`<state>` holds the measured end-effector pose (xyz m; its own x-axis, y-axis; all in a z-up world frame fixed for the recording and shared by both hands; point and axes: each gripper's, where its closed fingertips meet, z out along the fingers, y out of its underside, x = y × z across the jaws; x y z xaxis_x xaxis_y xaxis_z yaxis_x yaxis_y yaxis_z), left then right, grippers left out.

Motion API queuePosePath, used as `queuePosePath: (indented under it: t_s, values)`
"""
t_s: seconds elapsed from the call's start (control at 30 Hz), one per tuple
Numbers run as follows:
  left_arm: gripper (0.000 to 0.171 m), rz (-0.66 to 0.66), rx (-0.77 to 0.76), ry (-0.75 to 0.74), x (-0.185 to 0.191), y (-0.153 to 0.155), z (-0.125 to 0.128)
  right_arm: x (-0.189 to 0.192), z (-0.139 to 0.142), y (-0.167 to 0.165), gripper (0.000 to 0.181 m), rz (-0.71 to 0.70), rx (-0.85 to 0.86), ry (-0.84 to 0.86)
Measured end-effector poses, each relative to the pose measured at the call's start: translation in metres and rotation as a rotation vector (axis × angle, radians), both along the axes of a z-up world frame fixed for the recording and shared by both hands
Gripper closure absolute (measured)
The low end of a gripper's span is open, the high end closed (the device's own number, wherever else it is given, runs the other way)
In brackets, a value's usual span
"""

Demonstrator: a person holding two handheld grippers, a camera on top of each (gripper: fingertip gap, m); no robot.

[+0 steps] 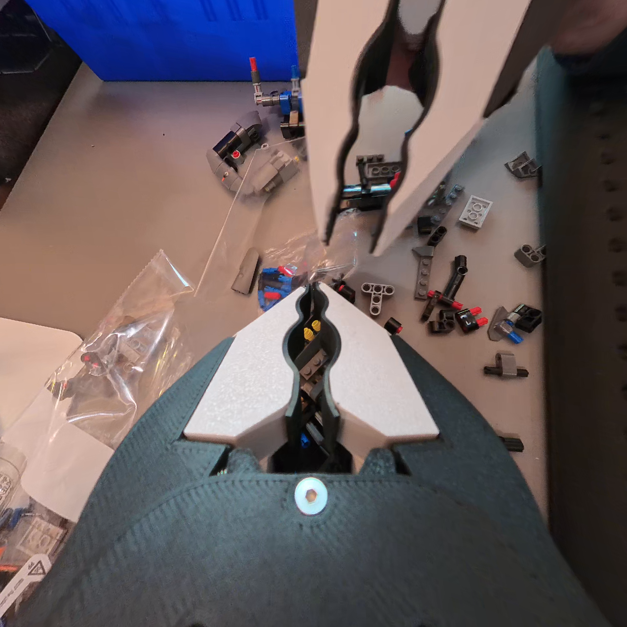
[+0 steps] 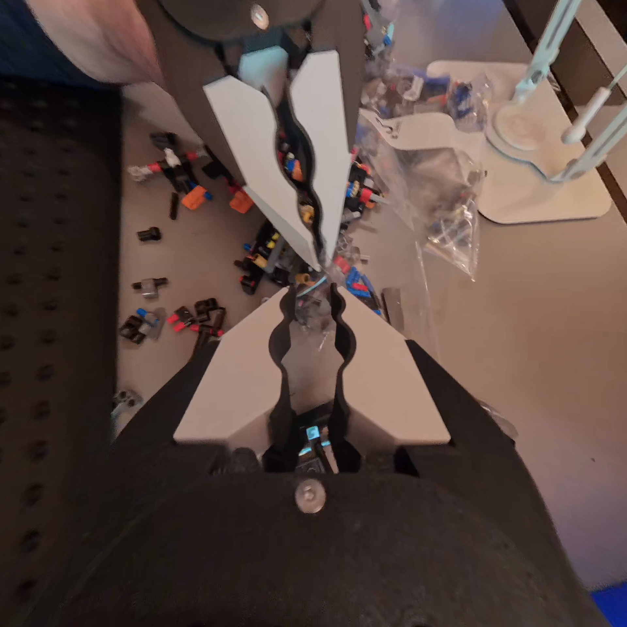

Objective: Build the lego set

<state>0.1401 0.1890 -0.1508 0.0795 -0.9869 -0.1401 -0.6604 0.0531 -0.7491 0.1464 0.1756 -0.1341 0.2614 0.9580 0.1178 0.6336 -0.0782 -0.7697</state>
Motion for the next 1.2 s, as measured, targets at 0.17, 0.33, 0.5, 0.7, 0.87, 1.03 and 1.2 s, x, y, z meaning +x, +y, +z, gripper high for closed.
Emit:
queuePosePath:
  t_s: [0.17,0.33,0.5,0.7,0.87,1.03,1.2]
  values:
    - [0.171,0.000,-0.002,0.002,0.000,0.000,-0.001,-0.002,-0.015,-0.045,0.166,0.205,-0.131,-0.066]
    - [0.171,-0.002,-0.002,0.003,0.000,0.000,-0.001,0.009,-0.063,-0.056,0.164,0.234,-0.221,-0.302]
    - [0.171,-0.001,-0.001,0.001,0.000,0.000,0.000,0.006,-0.054,-0.057,0.181,0.246,-0.193,-0.268]
    - [0.171,-0.004,0.000,0.000,0.001,-0.001,0.000,0.006,-0.016,-0.026,0.181,0.111,-0.055,-0.110]
    - [0.171,-0.006,0.001,-0.001,0.001,-0.002,0.000,0.008,-0.009,-0.011,0.181,0.045,-0.046,-0.054]
    - [0.171,-0.003,0.002,0.001,0.001,-0.001,-0.001,0.010,-0.022,-0.021,0.181,0.079,-0.100,-0.119]
    - [0.171,-0.002,0.003,0.004,0.000,-0.001,-0.001,0.016,-0.046,-0.025,0.180,0.080,-0.169,-0.225]
